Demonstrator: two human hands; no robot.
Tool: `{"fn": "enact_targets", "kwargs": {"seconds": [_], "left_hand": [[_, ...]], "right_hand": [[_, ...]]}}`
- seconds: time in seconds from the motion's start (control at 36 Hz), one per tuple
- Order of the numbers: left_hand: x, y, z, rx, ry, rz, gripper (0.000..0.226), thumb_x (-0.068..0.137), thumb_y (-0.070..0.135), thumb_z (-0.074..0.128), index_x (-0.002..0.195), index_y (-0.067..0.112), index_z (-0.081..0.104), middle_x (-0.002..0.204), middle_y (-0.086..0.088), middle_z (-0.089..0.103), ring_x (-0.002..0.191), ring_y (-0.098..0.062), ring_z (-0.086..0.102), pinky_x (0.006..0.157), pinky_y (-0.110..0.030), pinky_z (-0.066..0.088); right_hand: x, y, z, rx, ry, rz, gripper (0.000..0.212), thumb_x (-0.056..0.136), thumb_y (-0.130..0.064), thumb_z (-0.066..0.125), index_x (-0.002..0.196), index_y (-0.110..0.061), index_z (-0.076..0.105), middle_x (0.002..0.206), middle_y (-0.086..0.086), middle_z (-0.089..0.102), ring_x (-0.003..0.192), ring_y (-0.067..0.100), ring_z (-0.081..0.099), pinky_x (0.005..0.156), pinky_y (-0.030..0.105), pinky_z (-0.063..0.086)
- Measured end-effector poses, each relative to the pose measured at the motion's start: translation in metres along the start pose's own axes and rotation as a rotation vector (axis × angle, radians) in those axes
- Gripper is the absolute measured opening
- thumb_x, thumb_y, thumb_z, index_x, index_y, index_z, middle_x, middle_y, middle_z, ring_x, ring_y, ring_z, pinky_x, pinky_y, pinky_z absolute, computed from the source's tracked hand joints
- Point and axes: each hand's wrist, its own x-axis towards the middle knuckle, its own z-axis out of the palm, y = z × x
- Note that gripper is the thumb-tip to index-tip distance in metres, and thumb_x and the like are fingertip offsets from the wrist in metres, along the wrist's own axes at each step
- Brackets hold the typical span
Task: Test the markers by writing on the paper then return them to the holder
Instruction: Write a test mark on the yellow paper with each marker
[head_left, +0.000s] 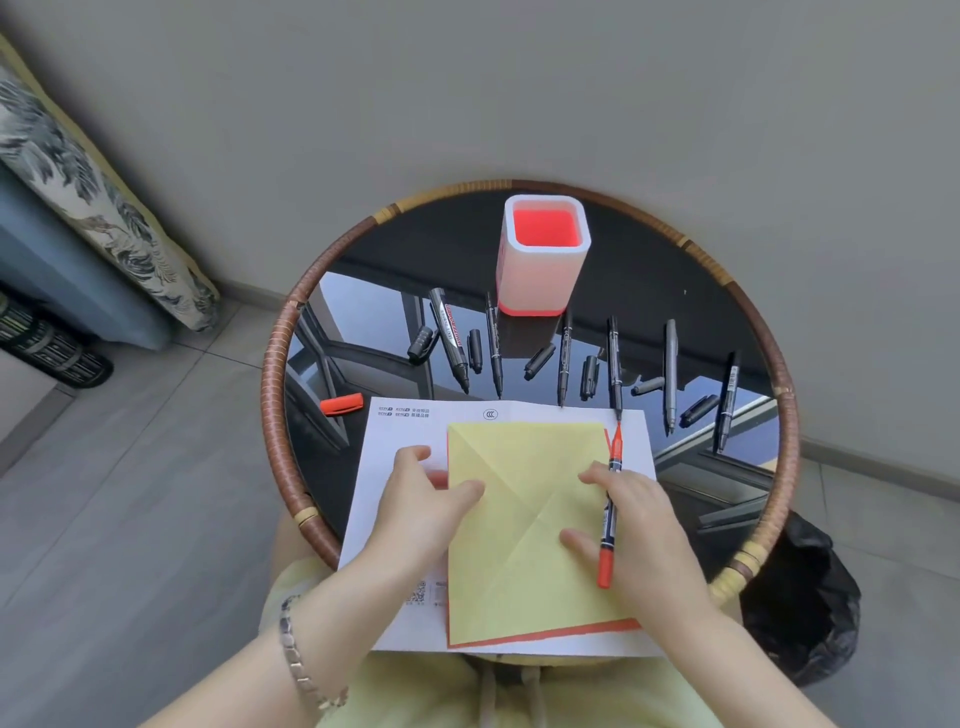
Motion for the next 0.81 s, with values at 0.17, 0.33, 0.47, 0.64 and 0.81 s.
{"fn": "enact_targets", "kwargs": {"seconds": [0.17, 0.33, 0.47, 0.64, 0.81], "left_hand": [[0.003, 0.001, 0.01, 0.058, -0.045, 0.137, 0.019, 0.086, 0.004, 0.057, 0.078, 0.021, 0.061, 0.083, 0.002, 0.067, 0.079, -0.017, 0.064, 0.074, -0.033, 0.053], [0.016, 0.002, 0.021, 0.099, -0.002, 0.268, 0.005, 0.088, 0.009, 0.057, 0.091, 0.013, 0.06, 0.082, 0.006, 0.063, 0.078, -0.015, 0.059, 0.071, -0.026, 0.049], [0.017, -0.005, 0.027, 0.218, 0.036, 0.42, 0.04, 0.089, 0.011, 0.057, 0.124, 0.021, 0.041, 0.107, 0.01, 0.054, 0.1, -0.011, 0.054, 0.084, -0.024, 0.045], [0.023, -0.039, 0.024, 0.682, 0.259, 0.834, 0.065, 0.075, 0.017, 0.071, 0.131, 0.01, 0.039, 0.132, -0.009, 0.038, 0.119, -0.021, 0.035, 0.097, -0.039, 0.044], [0.029, -0.058, 0.018, 0.843, 0.157, 1.029, 0.037, 0.086, 0.031, 0.042, 0.117, 0.02, 0.059, 0.129, -0.006, 0.058, 0.125, -0.018, 0.04, 0.099, -0.036, 0.031]], "right_hand": [[0.001, -0.001, 0.001, 0.045, 0.024, -0.003, 0.05, 0.076, -0.032, 0.072, 0.12, -0.023, 0.052, 0.121, -0.003, 0.054, 0.12, 0.012, 0.042, 0.095, 0.017, 0.025], [0.004, -0.011, 0.007, 0.081, 0.066, -0.118, 0.04, 0.081, -0.035, 0.066, 0.118, -0.023, 0.056, 0.131, -0.007, 0.051, 0.126, 0.005, 0.038, 0.103, 0.018, 0.02], [0.004, -0.007, 0.026, 0.07, 0.007, -0.19, 0.033, 0.084, -0.046, 0.053, 0.114, -0.033, 0.05, 0.138, -0.005, 0.048, 0.132, 0.009, 0.034, 0.111, 0.036, 0.029], [0.004, -0.002, 0.034, 0.092, 0.064, -0.189, 0.031, 0.081, -0.051, 0.048, 0.107, -0.035, 0.047, 0.134, -0.004, 0.054, 0.128, 0.016, 0.042, 0.106, 0.041, 0.035], [0.007, -0.004, 0.029, 0.129, 0.087, -0.207, 0.032, 0.078, -0.051, 0.049, 0.104, -0.032, 0.05, 0.121, -0.006, 0.06, 0.115, 0.012, 0.049, 0.099, 0.028, 0.037]]}}
